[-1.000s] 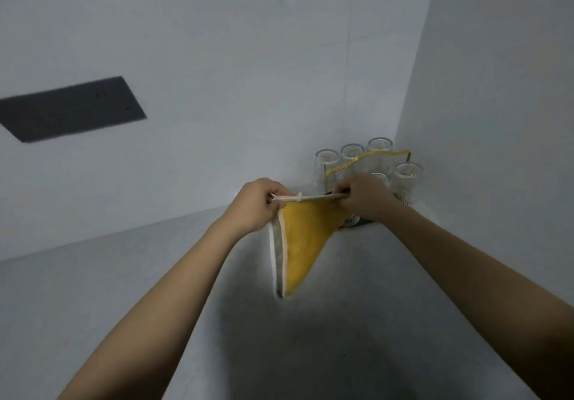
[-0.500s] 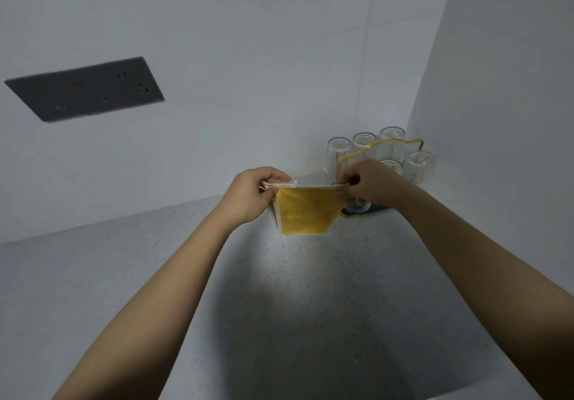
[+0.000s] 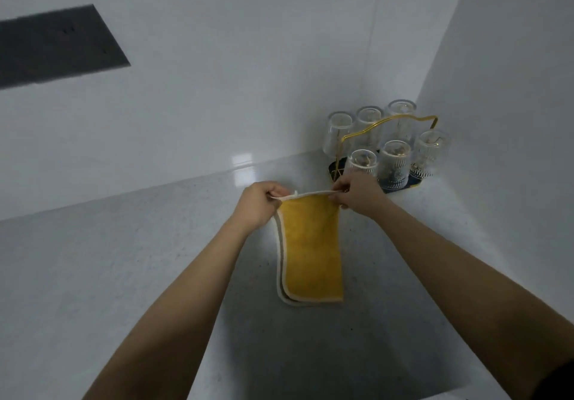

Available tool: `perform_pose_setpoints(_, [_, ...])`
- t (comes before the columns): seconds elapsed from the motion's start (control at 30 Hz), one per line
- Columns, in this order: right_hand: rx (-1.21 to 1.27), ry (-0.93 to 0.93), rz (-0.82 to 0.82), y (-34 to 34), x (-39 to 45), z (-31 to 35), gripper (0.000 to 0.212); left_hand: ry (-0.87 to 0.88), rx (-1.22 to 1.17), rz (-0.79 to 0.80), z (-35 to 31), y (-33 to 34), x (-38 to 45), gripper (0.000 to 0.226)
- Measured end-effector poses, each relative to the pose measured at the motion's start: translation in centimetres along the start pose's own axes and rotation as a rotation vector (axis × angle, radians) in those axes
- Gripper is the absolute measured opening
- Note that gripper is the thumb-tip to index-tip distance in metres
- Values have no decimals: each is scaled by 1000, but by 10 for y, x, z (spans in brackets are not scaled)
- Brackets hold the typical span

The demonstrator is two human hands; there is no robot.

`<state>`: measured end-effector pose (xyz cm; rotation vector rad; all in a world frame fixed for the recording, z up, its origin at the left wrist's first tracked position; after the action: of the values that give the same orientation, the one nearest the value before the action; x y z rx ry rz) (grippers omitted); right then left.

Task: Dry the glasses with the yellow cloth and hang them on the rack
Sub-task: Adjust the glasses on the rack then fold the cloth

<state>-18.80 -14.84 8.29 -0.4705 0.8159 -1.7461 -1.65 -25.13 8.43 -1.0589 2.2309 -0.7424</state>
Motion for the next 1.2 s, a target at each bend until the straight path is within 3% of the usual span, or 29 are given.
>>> perform_pose_setpoints(0.23, [-38, -59, 115, 66, -47, -34, 6, 53, 157, 170, 51, 66, -41, 18])
perform_pose_setpoints(0.3, [-31, -68, 163, 84, -67, -40, 18, 38, 225, 233, 65, 83, -57, 21])
perform_pose_setpoints(0.37, [-37, -37, 199, 98, -81, -51, 9, 38, 259, 263, 78, 97, -67, 24])
perform_pose_setpoints(0.53, [-243, -63, 328, 129, -104, -65, 28, 106, 335, 297, 100, 120, -85, 25])
perform_pose_setpoints(0.7, [-455, -222, 238, 137, -113, -57, 39, 253, 449, 299, 102, 132, -90, 40])
perform_pose_setpoints(0.83, [-555, -305, 194, 139, -114, -47, 32, 333, 462, 260, 97, 133, -89, 31])
perform_pose_setpoints(0.97, [-461, -267, 231, 139, -112, -43, 28, 328, 431, 268, 98, 134, -84, 23])
perform_pose_setpoints(1.2, [88, 117, 416, 126, -91, -60, 21, 114, 235, 336, 95, 112, -59, 12])
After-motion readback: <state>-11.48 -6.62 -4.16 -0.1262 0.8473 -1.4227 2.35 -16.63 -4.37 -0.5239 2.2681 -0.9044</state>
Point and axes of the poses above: each hand's wrist, its own x-axis towards the middle knuckle, its own y-axis out of the palm, z = x × y, the point moved 9 cm from there along x, towards the middle knuckle, and after that the axes turned 8 degrees about -y, right-handed, at the moved point
